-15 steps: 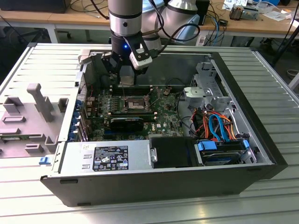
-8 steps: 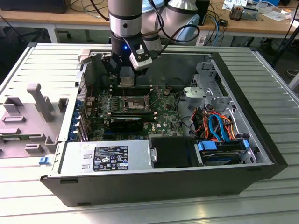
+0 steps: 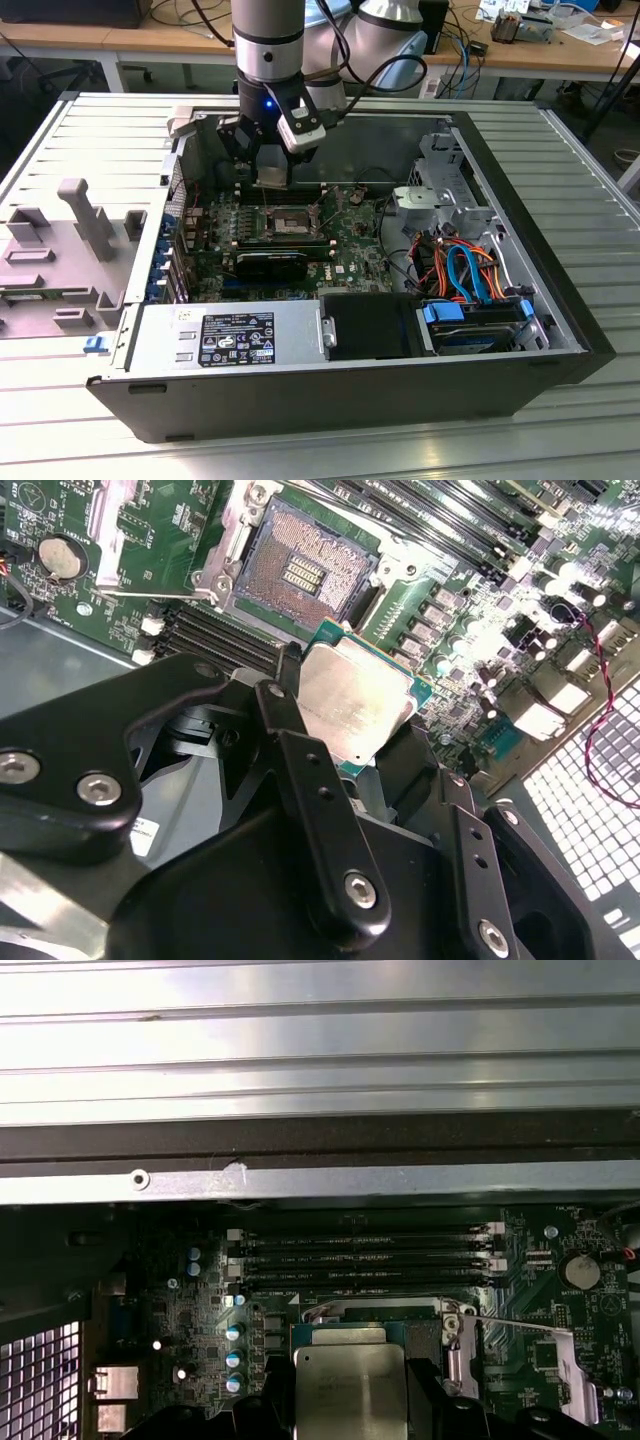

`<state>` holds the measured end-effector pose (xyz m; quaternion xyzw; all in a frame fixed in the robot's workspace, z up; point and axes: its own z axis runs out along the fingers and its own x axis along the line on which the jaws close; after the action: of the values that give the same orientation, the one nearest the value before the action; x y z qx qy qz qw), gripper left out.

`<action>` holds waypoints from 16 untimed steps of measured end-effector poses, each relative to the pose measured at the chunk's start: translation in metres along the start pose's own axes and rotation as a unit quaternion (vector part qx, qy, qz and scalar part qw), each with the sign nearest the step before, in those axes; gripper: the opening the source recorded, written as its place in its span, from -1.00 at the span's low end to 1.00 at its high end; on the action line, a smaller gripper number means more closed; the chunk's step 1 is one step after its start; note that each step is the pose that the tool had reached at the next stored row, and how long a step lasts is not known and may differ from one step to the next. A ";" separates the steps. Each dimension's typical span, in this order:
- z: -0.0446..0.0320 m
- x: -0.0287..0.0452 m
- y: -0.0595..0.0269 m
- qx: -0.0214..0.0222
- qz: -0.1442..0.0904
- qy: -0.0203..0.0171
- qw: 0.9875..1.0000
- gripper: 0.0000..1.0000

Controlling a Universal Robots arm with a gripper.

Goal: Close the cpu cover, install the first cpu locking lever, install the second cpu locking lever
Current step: 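Close the cpu cover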

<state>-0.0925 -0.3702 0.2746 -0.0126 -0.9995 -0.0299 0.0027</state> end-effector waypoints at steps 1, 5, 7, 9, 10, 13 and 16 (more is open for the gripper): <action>0.0001 0.0000 0.0000 0.000 0.000 0.000 1.000 0.09; 0.0005 0.0000 -0.0001 0.001 0.000 0.000 1.000 0.09; 0.0007 0.0000 -0.0001 0.001 0.000 0.000 1.000 0.09; 0.0008 0.0000 -0.0001 0.002 0.000 0.000 1.000 0.09; 0.0009 0.0000 -0.0001 0.002 0.000 0.000 1.000 0.09; 0.0011 0.0000 -0.0001 0.003 0.000 0.000 1.000 0.09; 0.0014 0.0000 -0.0002 0.004 0.000 0.000 1.000 0.09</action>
<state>-0.0925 -0.3703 0.2732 -0.0126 -0.9996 -0.0258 0.0027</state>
